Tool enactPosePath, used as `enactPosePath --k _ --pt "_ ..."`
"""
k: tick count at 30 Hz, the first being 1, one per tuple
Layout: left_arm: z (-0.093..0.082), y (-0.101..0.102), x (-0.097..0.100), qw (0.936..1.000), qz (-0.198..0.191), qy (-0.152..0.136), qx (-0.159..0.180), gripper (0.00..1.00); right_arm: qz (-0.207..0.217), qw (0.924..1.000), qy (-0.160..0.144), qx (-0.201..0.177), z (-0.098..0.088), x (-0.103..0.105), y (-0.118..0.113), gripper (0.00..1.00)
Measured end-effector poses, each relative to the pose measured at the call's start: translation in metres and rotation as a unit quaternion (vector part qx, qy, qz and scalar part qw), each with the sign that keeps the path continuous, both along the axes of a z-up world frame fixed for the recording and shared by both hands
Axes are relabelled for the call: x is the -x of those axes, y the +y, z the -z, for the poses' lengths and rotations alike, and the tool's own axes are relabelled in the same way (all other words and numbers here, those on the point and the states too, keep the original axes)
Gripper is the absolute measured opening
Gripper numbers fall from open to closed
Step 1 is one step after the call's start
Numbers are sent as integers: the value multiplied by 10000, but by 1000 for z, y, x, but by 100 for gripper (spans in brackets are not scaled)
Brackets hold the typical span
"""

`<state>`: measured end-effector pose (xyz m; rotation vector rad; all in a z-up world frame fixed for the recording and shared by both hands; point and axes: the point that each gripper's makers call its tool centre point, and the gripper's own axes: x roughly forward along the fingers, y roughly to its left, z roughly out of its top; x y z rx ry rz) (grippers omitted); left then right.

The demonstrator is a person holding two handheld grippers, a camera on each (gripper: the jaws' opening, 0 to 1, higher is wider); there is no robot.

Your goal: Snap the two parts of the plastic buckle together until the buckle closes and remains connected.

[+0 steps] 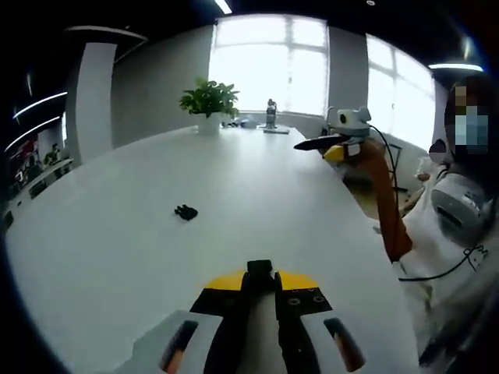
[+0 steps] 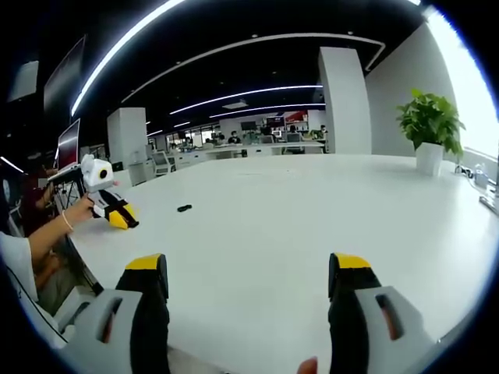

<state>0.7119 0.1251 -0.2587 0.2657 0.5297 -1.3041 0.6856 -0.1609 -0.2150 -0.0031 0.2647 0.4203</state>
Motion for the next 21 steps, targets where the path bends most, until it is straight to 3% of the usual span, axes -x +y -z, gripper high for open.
enactPosePath --k 21 --pt "0 -7 5 9999 13 -117 12 17 -28 10000 39 16 2 0 1 85"
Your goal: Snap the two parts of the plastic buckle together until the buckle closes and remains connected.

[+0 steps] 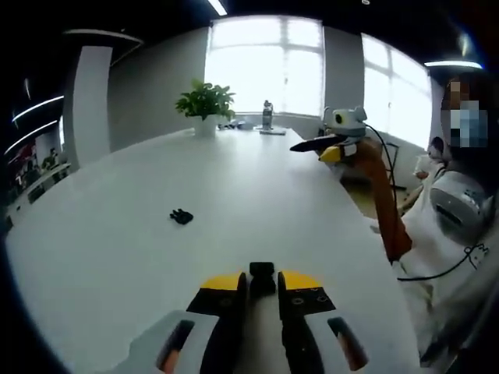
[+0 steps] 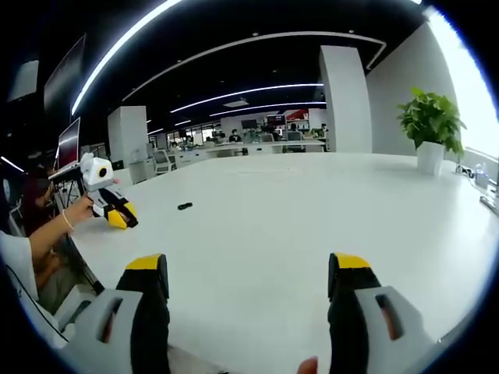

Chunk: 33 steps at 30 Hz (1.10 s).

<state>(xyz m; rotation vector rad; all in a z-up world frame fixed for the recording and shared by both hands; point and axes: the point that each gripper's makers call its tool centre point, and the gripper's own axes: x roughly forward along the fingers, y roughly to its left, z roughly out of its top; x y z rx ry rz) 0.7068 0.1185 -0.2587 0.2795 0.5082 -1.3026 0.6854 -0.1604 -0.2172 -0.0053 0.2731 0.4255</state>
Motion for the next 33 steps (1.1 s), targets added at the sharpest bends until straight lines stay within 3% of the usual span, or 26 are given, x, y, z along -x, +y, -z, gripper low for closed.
enactPosePath --k 13,23,33 --pt "-3 2 -7 9997 -171 -83 125 26 -15 10000 3 -5 0 0 0 85" --pt "-20 3 -17 9952 -544 -21 810 35 -93 9999 21 35 0 -1 6 85" --pt "-37 7 -6 9900 -660 -109 1245 39 -201 9997 -20 109 -5 0 16 85"
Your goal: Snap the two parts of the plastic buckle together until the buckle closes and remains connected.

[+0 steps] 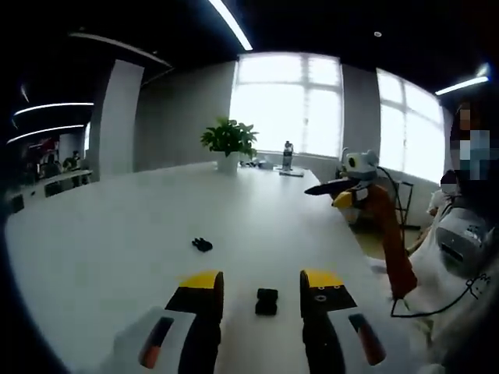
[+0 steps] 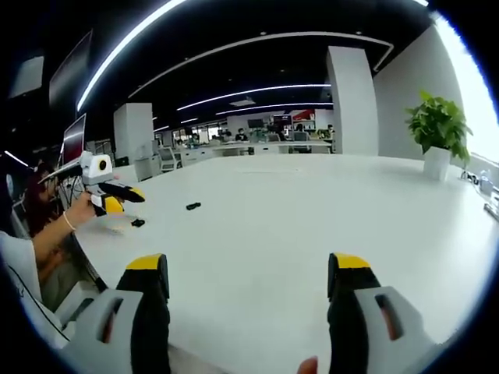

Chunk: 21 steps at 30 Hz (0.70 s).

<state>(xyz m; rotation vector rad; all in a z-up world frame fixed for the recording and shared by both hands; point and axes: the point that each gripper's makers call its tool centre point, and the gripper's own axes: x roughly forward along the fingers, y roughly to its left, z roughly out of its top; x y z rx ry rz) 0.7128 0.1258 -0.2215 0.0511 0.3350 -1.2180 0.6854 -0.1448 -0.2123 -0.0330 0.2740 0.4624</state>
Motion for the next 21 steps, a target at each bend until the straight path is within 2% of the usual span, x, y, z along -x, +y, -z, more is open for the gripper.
enactPosePath --k 4,5,6,7,9,10,14,17,21 --pt "-3 1 3 9999 -101 -10 3 39 -45 10000 -12 35 -2 1 4 85" --pt "0 5 1 9994 -302 131 -88 40 -43 10000 -16 36 -2 1 4 85" --pt "-1 7 -1 9991 -385 117 -97 40 -38 10000 -18 44 -3 1 4 85" --pt "-1 7 0 9990 -424 145 -70 41 -33 10000 -20 56 -3 1 5 85" --pt "-6 7 -1 9971 -609 404 215 48 -37 10000 -24 75 -4 2 6 85" --pt "-10 8 -2 9963 -676 372 370 50 -35 10000 -22 79 -4 2 6 85" --pt "-15 12 0 9953 -825 263 443 51 -54 9999 -38 88 -6 2 8 85" --pt "-17 13 3 9943 -952 240 414 55 -85 9999 -30 97 -6 2 9 85" --pt "-15 17 7 9928 -1179 70 218 55 -106 9999 -34 106 -6 1 12 85"
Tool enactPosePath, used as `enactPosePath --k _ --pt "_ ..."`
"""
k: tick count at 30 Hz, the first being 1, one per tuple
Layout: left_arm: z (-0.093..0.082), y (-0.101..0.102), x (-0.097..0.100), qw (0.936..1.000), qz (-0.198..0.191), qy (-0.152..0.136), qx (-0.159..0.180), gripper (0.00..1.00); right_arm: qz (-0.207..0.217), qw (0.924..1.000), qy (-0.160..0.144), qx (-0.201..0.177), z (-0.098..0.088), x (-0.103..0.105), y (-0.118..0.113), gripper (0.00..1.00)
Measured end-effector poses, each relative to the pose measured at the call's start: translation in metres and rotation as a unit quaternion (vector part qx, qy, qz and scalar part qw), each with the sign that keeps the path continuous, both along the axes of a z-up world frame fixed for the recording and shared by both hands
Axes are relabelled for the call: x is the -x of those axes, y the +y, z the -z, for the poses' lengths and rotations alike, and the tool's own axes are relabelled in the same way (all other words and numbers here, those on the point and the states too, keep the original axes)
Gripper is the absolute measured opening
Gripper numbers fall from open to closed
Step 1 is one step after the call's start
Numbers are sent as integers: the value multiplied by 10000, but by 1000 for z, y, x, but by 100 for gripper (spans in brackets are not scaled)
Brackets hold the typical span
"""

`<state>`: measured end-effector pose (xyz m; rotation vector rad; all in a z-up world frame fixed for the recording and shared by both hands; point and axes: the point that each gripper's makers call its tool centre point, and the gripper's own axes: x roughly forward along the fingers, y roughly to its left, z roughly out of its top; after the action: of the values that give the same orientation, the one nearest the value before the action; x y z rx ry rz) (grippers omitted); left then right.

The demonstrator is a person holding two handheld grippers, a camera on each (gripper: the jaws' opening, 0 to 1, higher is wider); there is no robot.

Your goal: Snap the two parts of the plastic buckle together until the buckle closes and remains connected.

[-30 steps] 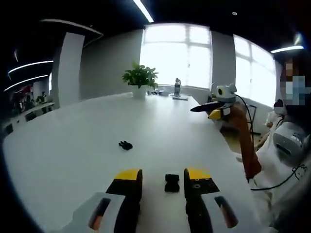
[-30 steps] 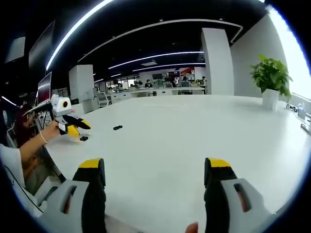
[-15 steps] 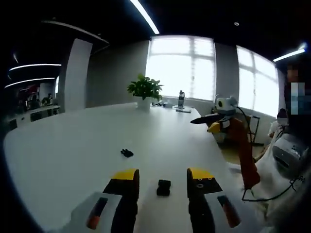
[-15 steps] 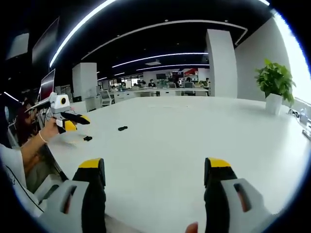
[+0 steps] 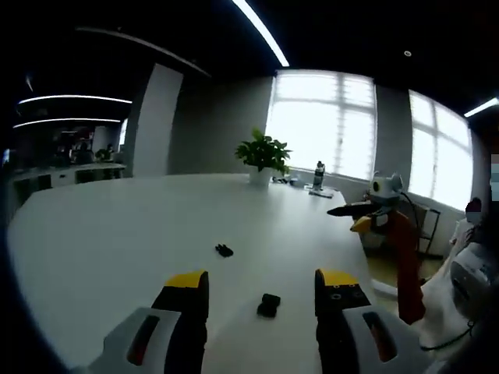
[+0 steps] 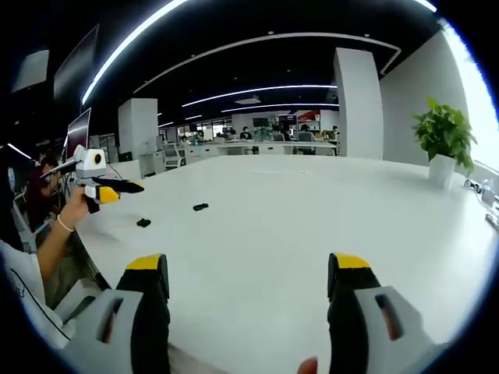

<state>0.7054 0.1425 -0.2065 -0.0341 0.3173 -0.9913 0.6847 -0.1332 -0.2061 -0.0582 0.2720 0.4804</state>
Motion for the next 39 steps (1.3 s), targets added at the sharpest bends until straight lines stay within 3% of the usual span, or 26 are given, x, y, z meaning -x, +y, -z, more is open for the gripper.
enactPosePath --k 14,18,21,27,30,35,39 --pt "-12 17 3 9959 -687 -463 351 56 58 10000 -36 10 -6 -7 8 85" --pt "-17 30 -2 9923 -1012 -614 367 55 5 10000 -59 3 -7 -9 16 84" --pt "-25 44 -9 9855 -1379 -795 586 55 -54 10000 -55 50 -8 -10 22 84" --pt "-31 55 -17 9806 -1548 -887 813 55 -136 9998 -92 58 -11 -10 28 84" --pt "-31 58 -20 9782 -1679 -950 773 55 -140 9998 -103 53 -12 -10 28 84" --pt "-21 56 -23 9798 -1633 -923 692 55 -35 9996 -215 -172 -15 -12 24 83" --pt "-24 58 -24 9784 -1655 -976 766 55 95 9994 -219 -260 -15 -15 19 83"
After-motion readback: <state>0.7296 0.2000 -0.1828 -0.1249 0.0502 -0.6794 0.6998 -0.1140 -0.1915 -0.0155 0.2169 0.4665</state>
